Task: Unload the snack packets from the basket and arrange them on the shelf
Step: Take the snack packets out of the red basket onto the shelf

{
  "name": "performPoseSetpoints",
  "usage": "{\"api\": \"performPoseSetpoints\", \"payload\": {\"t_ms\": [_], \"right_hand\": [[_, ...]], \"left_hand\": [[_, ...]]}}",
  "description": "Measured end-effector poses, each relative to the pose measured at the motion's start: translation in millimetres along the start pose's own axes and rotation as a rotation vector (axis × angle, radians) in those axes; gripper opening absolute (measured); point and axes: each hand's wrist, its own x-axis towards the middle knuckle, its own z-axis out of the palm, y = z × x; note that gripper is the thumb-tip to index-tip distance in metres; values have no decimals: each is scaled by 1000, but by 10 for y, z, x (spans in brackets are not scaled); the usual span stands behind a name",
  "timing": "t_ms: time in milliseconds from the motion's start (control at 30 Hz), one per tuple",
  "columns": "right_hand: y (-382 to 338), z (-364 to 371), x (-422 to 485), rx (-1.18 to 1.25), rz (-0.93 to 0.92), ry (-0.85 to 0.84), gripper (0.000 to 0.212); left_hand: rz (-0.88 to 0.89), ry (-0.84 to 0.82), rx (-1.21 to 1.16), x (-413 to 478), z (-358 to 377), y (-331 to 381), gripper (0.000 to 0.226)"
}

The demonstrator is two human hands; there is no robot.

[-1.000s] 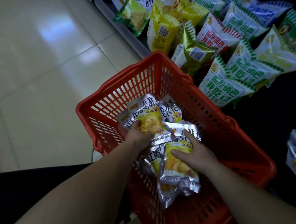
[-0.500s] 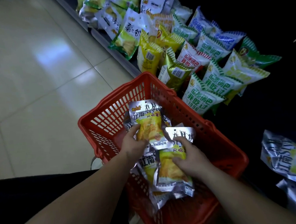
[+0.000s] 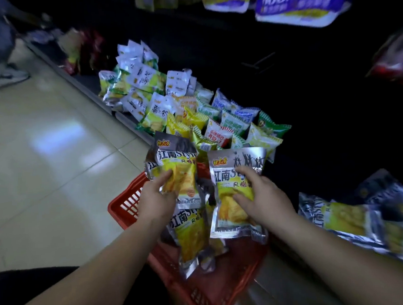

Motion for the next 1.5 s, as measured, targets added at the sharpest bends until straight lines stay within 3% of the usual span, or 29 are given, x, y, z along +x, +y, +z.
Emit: {"api": "performPoseSetpoints", "payload": {"t_ms": [200, 400, 633, 767, 900, 1000, 1067, 1167, 1267, 1367, 1500], "right_hand": [[153, -886, -225, -78, 39, 75, 58], [872, -1593, -525, 7, 195, 174, 60], [1958, -1860, -1089, 236, 495, 349, 53], [2550, -1909, -1516, 235, 649, 375, 51], [3061, -2019, -1885, 271, 817, 564, 51], [3288, -2099, -1994, 329, 861, 772, 60], [3362, -2090, -2023, 473, 891, 816, 74], [3444, -1943, -2057, 565, 999, 632, 83], [3411, -1847, -2072, 621, 1013, 452, 74], [3312, -1863, -2039, 603, 898, 297, 62], [3137, -1810, -1897, 455, 796, 114, 61]], "left_hand": [[108, -11, -127, -286, 182, 733, 58], [106, -46, -304, -492, 720, 1409, 58], [78, -250, -341, -943, 2277, 1737, 55], [55, -406, -296, -1314, 3240, 1718, 57], [16, -502, -304, -1632, 3970, 1856, 56], [16, -539, -368, -1765, 4396, 1948, 59], [-9, -610, -339, -1892, 4560, 1926, 63], [-113, -845, -108, -1958, 4705, 1640, 85], [7, -996, 165, -1809, 4747, 1348, 103], [163, -988, 332, -1717, 4666, 1285, 100], [525, -807, 650, -1595, 4489, 1176, 89]]}}
